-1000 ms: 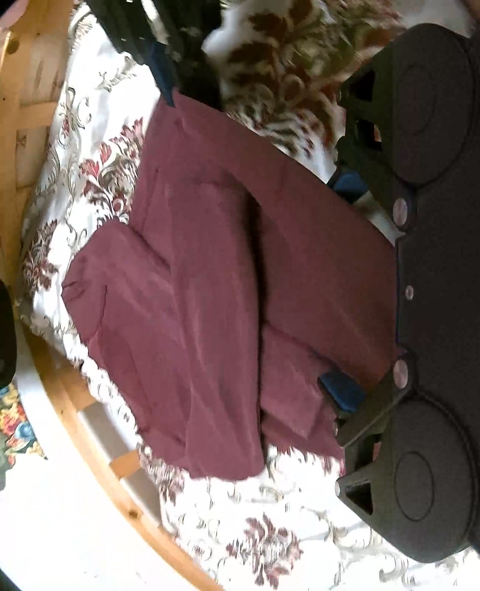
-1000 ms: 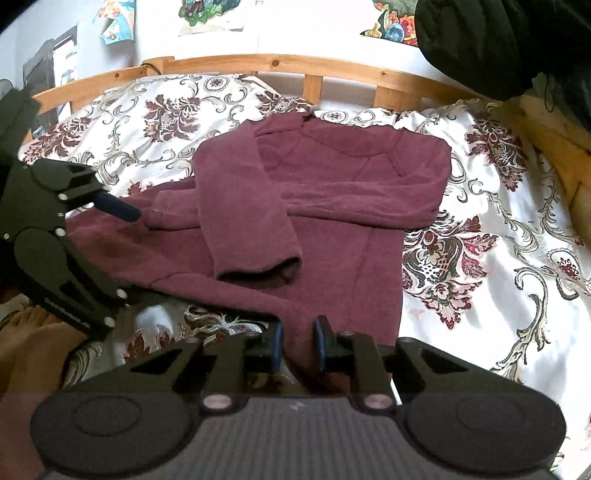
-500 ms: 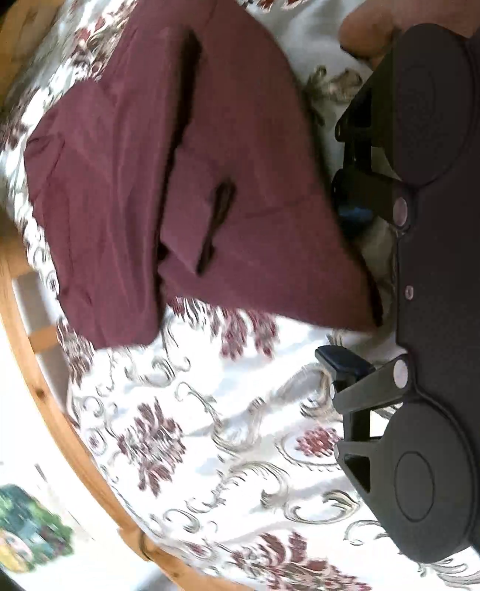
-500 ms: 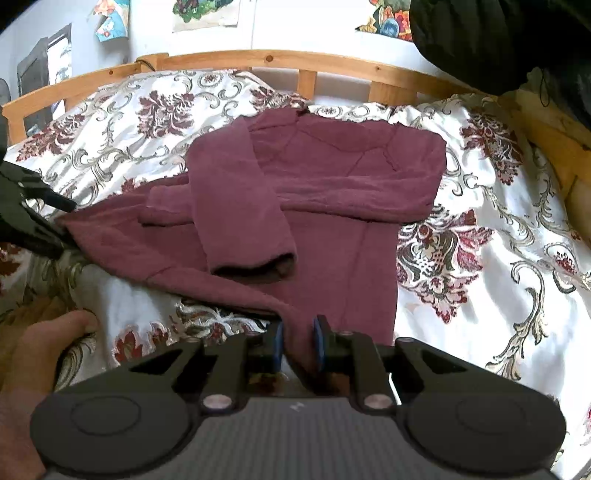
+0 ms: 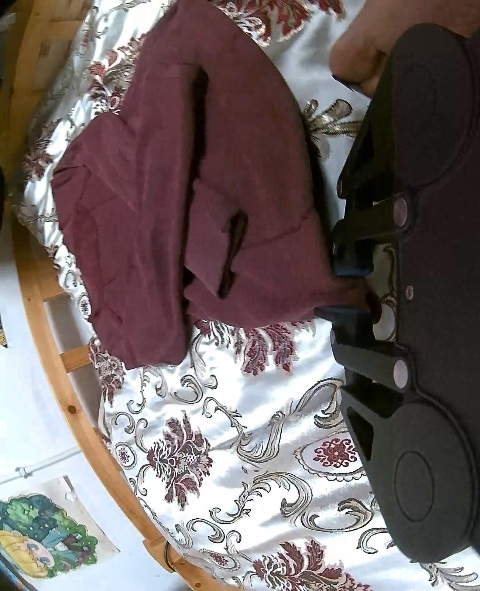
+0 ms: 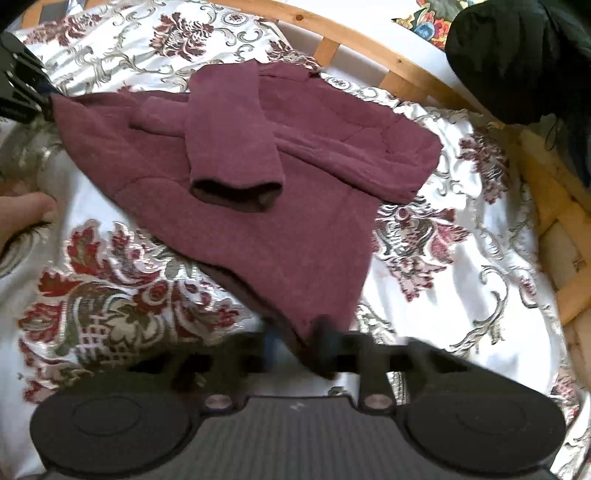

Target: Fold small clothes

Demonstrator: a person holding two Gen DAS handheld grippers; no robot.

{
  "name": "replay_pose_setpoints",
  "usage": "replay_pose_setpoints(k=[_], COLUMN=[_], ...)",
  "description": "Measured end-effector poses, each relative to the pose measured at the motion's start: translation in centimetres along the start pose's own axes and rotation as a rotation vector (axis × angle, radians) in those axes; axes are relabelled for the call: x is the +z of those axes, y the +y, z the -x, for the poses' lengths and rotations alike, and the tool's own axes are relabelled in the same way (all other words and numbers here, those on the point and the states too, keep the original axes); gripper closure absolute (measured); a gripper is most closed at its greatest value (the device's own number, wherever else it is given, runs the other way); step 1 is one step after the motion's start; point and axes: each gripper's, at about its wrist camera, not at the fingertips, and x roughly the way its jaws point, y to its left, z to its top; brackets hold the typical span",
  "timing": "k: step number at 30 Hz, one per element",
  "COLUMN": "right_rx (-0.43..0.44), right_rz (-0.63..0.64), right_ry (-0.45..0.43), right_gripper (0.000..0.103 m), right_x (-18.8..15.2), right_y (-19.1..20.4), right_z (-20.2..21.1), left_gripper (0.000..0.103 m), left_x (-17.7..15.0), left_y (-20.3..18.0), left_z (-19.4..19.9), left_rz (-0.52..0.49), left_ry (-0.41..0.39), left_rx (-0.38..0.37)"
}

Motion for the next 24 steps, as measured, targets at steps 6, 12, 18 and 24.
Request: replay_pose_setpoints(k=[6, 12, 18, 24], right_rx=[-0.005, -0.012, -0.011, -0.001], right_rz=[-0.061, -0.154, -0.226, -0.267], right_ry=[-0.083, -0.143, -0.187, -0.240], right_gripper=[0.097, 0.097, 0.098, 0.097], right_x=[0.8, 0.7, -0.2, 0.3], right_y=[-0.5, -1.1, -0.9, -1.0], right_z=[3.9, 9.6, 15.0, 19.2], left_gripper=[0.091, 0.091, 0.091, 0.091], left_x=[0.1, 0.0, -0.9, 0.0], left_y=[0.5, 2.8, 4.5, 6.2], left_z=[3.2, 7.3, 11.8, 14.7], left_rz=[0.041, 0.128, 0.175, 0.172], left_ry=[-0.102, -0.119, -0.146, -0.184], left_rx=[-0.021, -0.150, -0.226, -0.252])
